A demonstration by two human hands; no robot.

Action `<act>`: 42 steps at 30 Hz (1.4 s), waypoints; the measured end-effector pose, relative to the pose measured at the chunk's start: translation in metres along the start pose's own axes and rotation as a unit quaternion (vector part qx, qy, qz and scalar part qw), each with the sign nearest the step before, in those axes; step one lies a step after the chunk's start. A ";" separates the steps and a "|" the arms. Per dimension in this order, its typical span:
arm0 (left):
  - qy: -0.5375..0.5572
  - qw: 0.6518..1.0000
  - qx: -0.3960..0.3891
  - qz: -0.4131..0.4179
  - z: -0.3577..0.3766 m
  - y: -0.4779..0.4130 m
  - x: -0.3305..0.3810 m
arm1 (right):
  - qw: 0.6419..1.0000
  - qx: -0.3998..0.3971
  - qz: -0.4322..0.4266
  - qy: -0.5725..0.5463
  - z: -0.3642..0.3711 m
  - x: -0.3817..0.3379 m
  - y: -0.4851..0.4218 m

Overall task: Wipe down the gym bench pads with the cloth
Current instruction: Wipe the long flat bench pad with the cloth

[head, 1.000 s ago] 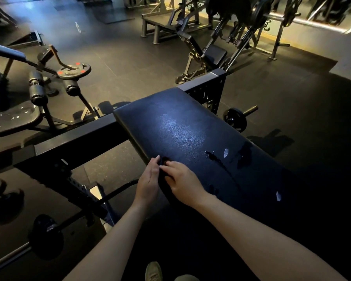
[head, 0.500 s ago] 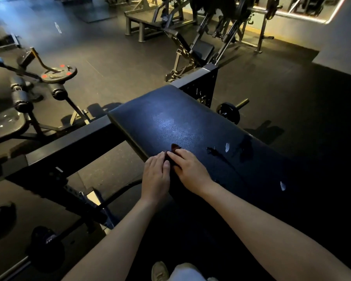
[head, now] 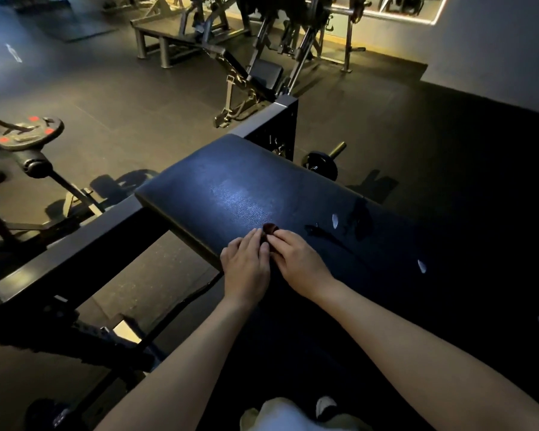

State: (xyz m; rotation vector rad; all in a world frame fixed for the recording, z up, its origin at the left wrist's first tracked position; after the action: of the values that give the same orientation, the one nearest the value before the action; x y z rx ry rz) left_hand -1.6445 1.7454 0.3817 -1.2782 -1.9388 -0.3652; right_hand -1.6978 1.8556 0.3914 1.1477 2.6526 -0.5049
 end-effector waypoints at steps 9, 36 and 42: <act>-0.066 0.997 -0.025 0.018 0.028 -0.006 0.015 | 0.987 0.013 0.156 0.036 -0.023 0.081 -0.028; -0.006 1.000 -0.023 0.009 0.062 -0.039 0.047 | 0.988 0.030 0.147 0.023 -0.039 0.132 -0.027; -0.023 0.999 -0.021 0.018 0.063 -0.039 0.048 | 0.995 0.019 0.098 0.013 -0.029 0.084 -0.009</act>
State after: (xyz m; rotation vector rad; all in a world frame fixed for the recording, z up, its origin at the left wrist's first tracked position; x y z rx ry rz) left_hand -1.7161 1.7972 0.3820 -1.3589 -1.9523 -0.3634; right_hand -1.7631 1.9168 0.3938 1.4160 2.5251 -0.5076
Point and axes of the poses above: each hand's wrist, its own y-axis away from the middle knuckle, its own z-axis out of the palm, x = y × z, the point moved 8 cm from there along -y, towards the middle knuckle, and after that the axes turned 14 degrees about y, right-handed, at the moved point
